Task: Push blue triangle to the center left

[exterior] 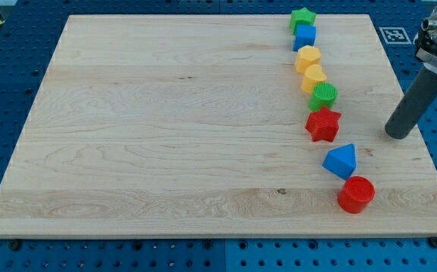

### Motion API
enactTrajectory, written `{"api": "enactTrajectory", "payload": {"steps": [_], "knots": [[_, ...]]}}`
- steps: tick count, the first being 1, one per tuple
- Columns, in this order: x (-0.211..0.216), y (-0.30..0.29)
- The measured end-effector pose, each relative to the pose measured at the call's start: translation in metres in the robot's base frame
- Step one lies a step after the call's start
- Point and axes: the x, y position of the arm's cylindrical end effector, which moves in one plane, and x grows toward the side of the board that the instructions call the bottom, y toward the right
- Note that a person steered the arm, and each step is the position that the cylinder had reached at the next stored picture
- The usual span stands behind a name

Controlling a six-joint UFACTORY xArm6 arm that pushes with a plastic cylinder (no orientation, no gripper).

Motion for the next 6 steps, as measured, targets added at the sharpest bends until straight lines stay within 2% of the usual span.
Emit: {"api": "enactTrajectory", "payload": {"steps": [2,3,4,5,6], "knots": [[0.006,0.0],[0.045,0.0],[0.065,-0.001],[0.065,-0.004],[0.065,-0.035]]}}
